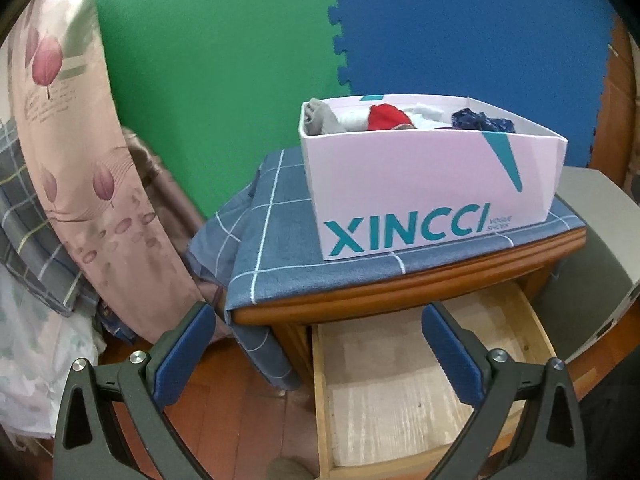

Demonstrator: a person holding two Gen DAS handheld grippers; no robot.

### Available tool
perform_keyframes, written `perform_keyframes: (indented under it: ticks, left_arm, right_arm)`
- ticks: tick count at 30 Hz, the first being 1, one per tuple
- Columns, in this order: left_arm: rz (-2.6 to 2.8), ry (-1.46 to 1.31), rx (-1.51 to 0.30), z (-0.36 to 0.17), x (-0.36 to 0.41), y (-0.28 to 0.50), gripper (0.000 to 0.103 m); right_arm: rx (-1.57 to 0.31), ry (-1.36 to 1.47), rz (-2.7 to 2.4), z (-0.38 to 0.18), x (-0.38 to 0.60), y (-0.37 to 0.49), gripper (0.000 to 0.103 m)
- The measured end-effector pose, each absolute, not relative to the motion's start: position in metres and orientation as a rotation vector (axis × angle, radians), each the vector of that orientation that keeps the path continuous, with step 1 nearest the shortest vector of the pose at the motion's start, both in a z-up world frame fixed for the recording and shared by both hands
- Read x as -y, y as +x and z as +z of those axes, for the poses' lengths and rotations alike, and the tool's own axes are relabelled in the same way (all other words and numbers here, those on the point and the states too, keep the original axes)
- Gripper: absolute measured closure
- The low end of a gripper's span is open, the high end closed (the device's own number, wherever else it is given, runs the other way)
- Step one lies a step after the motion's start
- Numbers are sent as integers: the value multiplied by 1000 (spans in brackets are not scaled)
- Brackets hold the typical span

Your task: Take underwear out of drawer

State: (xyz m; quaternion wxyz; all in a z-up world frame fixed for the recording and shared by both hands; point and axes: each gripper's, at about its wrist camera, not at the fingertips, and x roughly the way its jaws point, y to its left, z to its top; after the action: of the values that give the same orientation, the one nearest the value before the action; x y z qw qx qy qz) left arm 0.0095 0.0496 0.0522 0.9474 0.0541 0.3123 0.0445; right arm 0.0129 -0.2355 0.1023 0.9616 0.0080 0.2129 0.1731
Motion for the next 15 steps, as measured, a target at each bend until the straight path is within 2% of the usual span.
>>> perform_keyframes:
  ticks: [5, 15]
  left_arm:
    - [91, 110, -633, 53, -47, 8, 0]
    - [109, 90, -611, 56, -50, 6, 0]
  right_arm:
    - [-398, 48, 373, 96, 227, 7, 21]
    - [-322, -130, 390, 97, 185, -13, 21]
